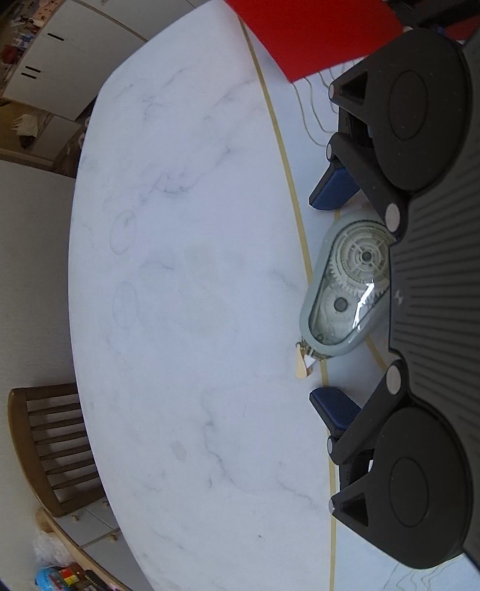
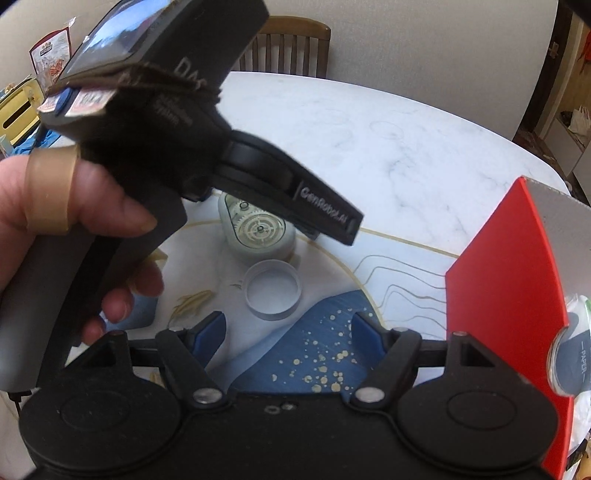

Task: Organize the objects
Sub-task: 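Lower the left tool onto the tape dispenser while the right tool lowers onto the tin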

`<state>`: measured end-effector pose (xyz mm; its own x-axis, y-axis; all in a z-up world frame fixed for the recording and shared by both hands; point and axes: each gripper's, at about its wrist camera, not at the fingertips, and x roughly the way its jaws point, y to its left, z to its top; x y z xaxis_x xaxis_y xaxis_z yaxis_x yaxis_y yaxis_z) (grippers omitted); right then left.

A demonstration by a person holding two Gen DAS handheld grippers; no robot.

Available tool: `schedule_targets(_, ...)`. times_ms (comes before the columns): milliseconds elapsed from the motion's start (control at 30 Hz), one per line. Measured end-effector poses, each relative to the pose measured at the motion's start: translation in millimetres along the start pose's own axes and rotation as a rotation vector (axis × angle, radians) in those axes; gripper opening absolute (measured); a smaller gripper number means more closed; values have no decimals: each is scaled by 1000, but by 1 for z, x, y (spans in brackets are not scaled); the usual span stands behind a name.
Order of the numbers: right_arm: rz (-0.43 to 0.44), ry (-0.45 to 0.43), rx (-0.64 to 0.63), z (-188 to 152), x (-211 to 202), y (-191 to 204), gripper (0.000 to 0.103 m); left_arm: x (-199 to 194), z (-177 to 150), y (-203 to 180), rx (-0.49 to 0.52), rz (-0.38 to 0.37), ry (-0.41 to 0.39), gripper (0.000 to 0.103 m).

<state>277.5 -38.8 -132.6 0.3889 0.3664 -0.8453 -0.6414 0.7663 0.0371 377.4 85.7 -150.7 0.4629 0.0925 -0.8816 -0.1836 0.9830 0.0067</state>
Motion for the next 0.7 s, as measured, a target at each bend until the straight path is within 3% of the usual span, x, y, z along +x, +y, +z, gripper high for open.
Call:
schedule_targets(433,8,13,-31,1,13,7,73,-13,-24,41,108,-49,-18,103)
schedule_targets(700,-3,-5,-74,6,15,7,72,-21,-47,66,175,-90,-75,103)
